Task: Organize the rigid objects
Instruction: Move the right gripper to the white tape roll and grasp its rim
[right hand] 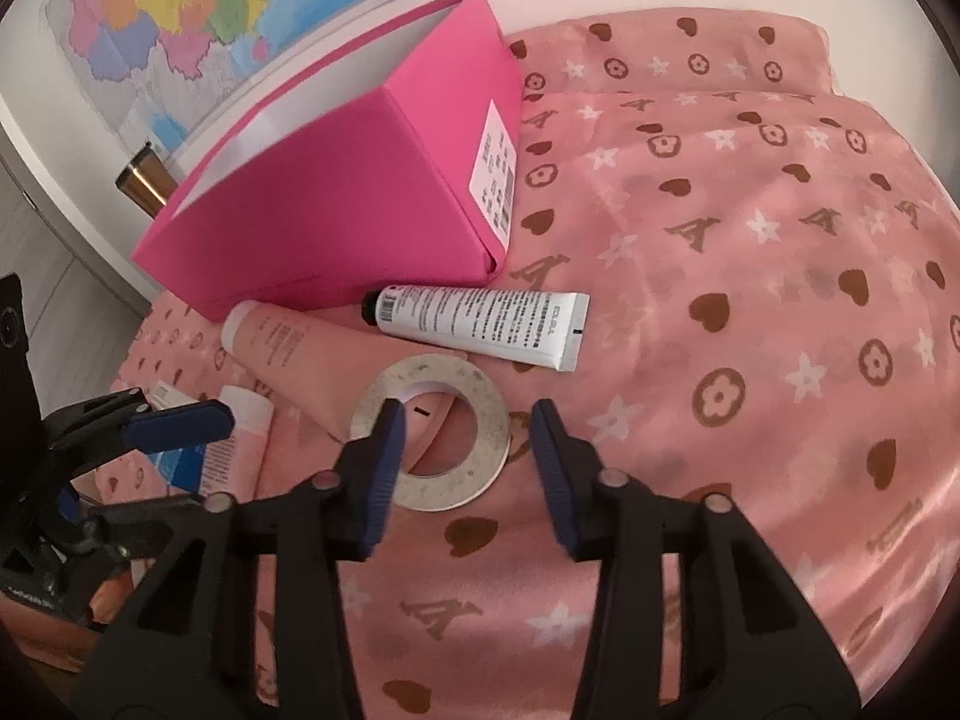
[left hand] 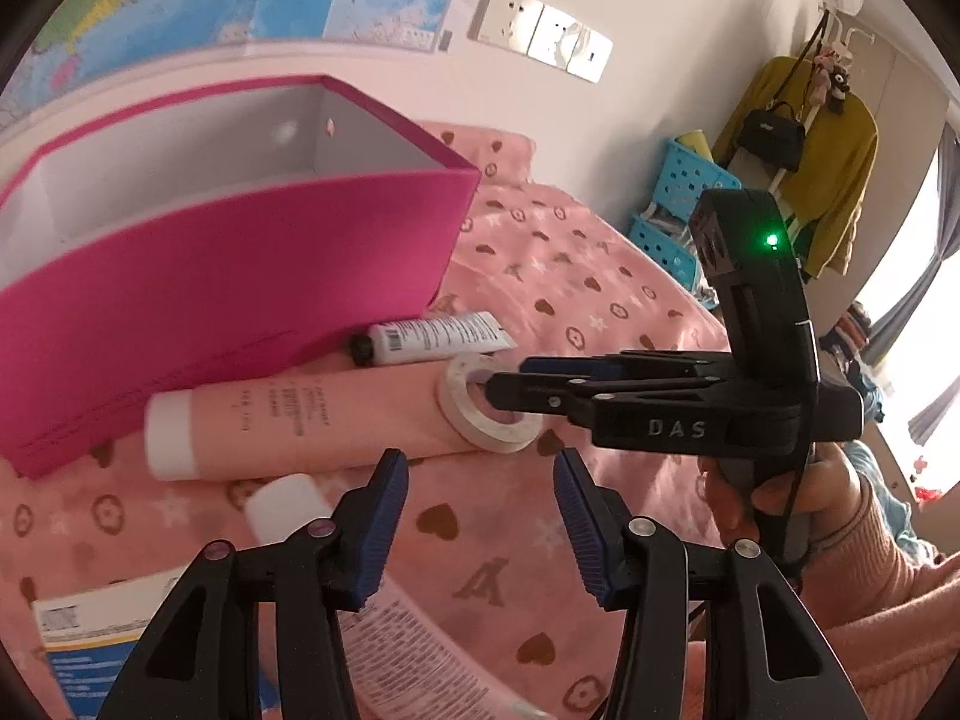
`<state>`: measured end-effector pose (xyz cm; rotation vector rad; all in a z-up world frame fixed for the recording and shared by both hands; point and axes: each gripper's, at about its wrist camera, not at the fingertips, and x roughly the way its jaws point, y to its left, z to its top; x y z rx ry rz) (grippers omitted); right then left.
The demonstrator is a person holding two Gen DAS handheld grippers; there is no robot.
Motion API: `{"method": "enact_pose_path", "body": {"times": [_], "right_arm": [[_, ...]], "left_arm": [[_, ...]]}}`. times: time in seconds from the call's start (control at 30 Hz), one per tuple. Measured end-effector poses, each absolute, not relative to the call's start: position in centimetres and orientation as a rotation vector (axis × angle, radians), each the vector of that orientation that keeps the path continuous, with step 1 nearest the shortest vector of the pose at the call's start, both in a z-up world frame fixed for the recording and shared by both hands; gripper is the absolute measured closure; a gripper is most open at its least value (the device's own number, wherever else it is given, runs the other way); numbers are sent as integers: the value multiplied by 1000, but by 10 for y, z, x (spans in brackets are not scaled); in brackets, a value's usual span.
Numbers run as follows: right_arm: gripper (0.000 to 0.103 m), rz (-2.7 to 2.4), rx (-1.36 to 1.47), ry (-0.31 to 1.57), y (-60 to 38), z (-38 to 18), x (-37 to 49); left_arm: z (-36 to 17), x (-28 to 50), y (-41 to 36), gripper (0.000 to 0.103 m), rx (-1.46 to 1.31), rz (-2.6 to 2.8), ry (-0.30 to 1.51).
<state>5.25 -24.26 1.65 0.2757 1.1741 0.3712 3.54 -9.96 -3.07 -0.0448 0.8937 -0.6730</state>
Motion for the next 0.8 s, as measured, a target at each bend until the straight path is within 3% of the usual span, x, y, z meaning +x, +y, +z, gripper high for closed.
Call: {"method": "enact_pose_path", "body": {"times": [0.27, 0.8], "right_arm": [[86, 358, 226, 1175, -241, 12, 53], [87, 373, 217, 1133, -238, 28, 43]], "left_arm": [[-46, 47, -115, 66, -44, -691, 958], [-41, 51, -118, 69, -77, -704, 963]]}}
